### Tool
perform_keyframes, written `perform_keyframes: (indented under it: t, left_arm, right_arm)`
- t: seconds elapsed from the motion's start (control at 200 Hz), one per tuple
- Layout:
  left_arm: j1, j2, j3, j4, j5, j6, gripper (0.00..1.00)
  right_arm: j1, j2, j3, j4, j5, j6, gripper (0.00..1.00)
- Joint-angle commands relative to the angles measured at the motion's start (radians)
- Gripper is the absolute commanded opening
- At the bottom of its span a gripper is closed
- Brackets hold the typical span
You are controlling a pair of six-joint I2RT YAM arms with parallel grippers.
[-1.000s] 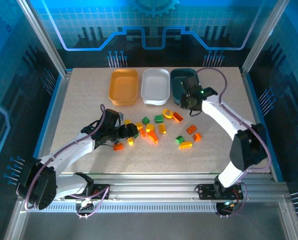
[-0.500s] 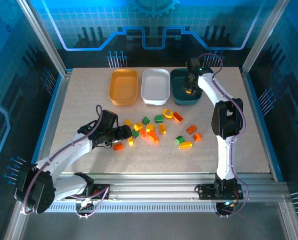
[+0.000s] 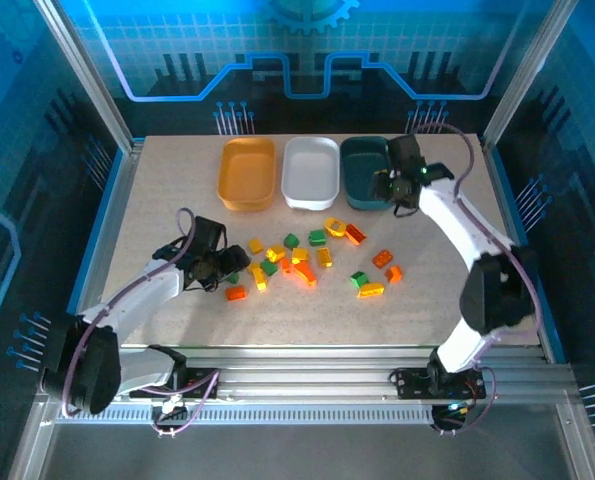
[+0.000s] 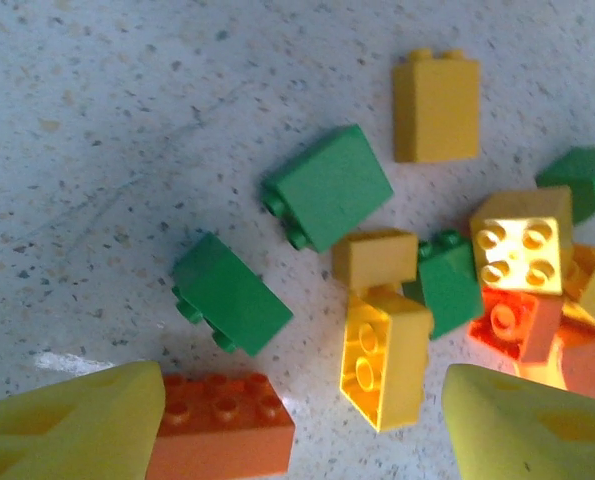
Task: Sort the legos into containers by color
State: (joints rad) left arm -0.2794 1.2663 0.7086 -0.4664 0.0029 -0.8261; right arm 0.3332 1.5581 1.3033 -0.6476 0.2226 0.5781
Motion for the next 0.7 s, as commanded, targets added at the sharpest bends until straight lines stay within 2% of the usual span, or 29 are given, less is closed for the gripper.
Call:
perform_keyframes:
  t: [0.0,0.12,0.29,0.52,0.62,0.695]
  left_arm:
    - [0.014,0.051,-0.018,0.048,-0.004,-0.064,0.65]
    - [0.017,0.111,-0.002,0.061,-0.013,-0.071,0.53]
    - [0.017,0.159,-0.006,0.075,-0.024,-0.116,0.46]
    - [0.017,0.198,-0.035,0.126,-0.017,-0.138,0.46]
    - [0.017,0.218,-0.032,0.134,-0.003,-0.133,0.39]
    - [0.017,0.216,-0.032,0.127,-0.002,-0.128,0.37]
  right_arm:
    - [0.066,-0.061,-0.14,0.063,-0.022,0.063,0.6]
    - [0.103,-0.13,-0.238,0.052,-0.014,0.085,0.6]
    - [0.107,-0.214,-0.311,0.034,0.017,0.09,0.6]
    - [0.105,-0.239,-0.312,0.016,0.025,0.078,0.6]
    - [0.107,-0.239,-0.311,0.017,0.011,0.085,0.6]
    - [0.107,-0.243,-0.309,0.013,0.008,0.088,0.6]
